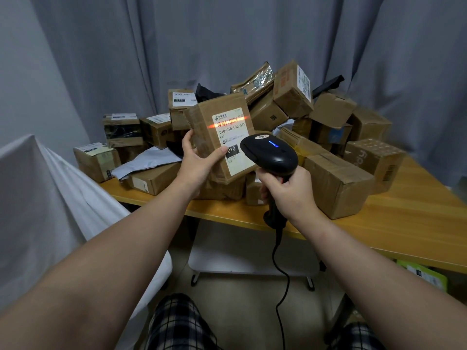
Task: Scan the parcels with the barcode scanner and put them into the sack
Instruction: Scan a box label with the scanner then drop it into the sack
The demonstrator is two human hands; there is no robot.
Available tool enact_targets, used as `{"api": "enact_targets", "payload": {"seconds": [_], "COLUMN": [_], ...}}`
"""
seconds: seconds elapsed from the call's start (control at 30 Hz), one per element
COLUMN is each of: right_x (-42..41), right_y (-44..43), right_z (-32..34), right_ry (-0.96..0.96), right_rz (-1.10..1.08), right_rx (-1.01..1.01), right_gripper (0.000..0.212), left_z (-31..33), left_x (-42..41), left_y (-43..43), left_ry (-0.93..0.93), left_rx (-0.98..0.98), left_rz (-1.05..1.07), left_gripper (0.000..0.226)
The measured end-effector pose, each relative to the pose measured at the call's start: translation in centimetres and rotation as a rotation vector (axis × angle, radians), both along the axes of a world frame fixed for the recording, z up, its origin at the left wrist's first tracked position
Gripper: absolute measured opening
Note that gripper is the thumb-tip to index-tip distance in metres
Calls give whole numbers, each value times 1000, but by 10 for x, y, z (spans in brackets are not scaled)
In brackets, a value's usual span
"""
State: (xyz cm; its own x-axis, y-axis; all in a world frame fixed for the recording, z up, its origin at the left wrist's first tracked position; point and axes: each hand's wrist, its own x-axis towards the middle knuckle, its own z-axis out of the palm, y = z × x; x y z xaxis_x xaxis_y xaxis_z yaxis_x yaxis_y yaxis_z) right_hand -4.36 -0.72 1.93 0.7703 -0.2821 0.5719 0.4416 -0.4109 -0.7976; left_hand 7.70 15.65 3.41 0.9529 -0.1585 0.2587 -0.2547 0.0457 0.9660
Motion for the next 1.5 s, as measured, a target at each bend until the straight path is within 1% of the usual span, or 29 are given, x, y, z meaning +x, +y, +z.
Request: {"api": "enact_targets", "payload": {"seconds": [0.17, 0.37, 0.5, 0.57, 0.63, 0.73, 0.8, 0.87, 0.93, 1.0, 1.1, 1.2, 1.27, 1.4, 1.5], "right_x": [3, 10, 24, 37, 52, 75, 93, 112, 130, 147, 168, 185, 193, 201, 199], "right_y": [3, 26, 63, 89, 116, 157, 185, 213, 239, 265, 291, 302, 303, 301, 302], "right_z": [3, 8, 1, -10, -28, -58, -80, -101, -119, -137, -173, -210, -227, -247, -246], "right_ry": [7, -18, 34, 53, 112, 250, 332, 436, 531, 572, 602, 622, 649, 726, 763], "right_rz": [10, 94, 213, 275, 336, 429, 472, 525, 545, 566, 610, 636, 643, 574, 575], "right_rx": [-4, 14, 50, 16, -38, -143, -218, -260, -320, -460, -646, -719, -735, -837, -832], "right_gripper": [33, 29, 32, 38, 35, 29, 29, 20, 12, 13, 24, 35, 38, 32, 34], "left_z": [-1, -4, -20, -38, -60, -98, -128, -163, -193, -221, -260, -308, -332, -360, -352], "left_x": [-11, -31, -40, -44, -48, -47, -39, -23, -6, 13, 37, 55, 61, 66, 65], "left_y": [4, 31, 72, 104, 141, 206, 251, 290, 315, 327, 333, 343, 346, 346, 342], "left_ry": [-90, -249, -226, -209, -183, -94, 12, 142, 293, 441, 635, 754, 824, 781, 716], "left_rx": [10, 47, 18, -1, 16, 60, 110, 250, 413, 582, 839, 1027, 1110, 1163, 1108], "left_rz": [53, 127, 166, 224, 318, 498, 653, 801, 856, 822, 729, 663, 607, 636, 674], "left_gripper": [98, 97, 99, 100, 96, 98, 105, 118, 124, 123, 116, 115, 111, 91, 70]}}
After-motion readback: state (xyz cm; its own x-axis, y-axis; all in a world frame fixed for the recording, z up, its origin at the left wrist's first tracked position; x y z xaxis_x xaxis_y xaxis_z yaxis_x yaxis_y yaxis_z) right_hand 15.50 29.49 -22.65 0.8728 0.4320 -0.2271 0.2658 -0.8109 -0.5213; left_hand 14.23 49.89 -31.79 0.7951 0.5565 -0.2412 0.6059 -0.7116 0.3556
